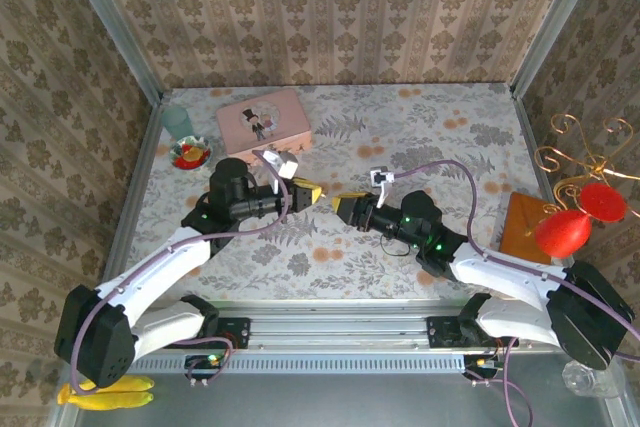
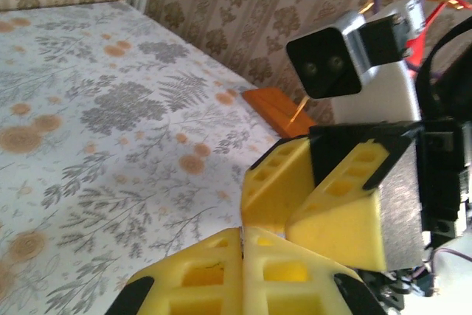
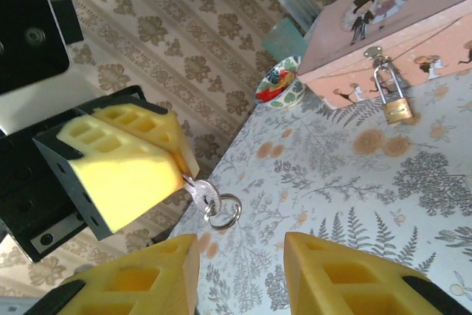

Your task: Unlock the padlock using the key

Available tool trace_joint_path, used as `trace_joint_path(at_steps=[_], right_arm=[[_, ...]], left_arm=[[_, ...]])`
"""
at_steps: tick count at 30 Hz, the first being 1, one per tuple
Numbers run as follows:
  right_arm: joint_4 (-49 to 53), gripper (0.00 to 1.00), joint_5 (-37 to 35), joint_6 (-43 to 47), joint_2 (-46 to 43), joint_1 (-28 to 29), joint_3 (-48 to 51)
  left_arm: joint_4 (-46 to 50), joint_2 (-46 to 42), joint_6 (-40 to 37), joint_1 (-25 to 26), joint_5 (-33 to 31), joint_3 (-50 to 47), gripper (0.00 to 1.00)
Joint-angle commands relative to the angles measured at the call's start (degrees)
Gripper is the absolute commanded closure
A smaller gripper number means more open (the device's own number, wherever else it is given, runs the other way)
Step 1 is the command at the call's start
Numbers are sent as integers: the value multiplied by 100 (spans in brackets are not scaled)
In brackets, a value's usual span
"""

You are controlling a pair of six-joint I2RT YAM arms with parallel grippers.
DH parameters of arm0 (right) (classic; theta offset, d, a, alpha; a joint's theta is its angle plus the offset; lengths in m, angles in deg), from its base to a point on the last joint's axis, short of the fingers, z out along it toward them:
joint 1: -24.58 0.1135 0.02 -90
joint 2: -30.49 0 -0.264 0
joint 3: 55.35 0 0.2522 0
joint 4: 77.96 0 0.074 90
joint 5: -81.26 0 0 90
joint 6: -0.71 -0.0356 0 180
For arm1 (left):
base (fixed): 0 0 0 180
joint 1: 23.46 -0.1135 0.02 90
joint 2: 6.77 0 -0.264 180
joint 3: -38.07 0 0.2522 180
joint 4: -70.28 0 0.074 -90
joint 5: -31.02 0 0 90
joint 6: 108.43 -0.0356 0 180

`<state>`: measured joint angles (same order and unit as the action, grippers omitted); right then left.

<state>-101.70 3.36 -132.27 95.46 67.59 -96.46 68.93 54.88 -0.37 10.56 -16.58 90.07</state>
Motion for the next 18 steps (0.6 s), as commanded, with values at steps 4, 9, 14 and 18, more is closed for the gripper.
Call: trace_joint_path(at_steps=[4,9,14,18], right_arm=[[-635,63,486,227,106,-19,2],[-750,64,650,259,147,-17,-42],[-743,67,686,298,113,-13,-44],[-654,69,604,321,79,-18,-73]], left_arm=[[-499,-83,389,-18,606,-28,100],[-582,-65,438,-18,748,-17,100],[-629,-48,460,-18,812,-27,100],[-664,-39,452,-18,788,-36,100]])
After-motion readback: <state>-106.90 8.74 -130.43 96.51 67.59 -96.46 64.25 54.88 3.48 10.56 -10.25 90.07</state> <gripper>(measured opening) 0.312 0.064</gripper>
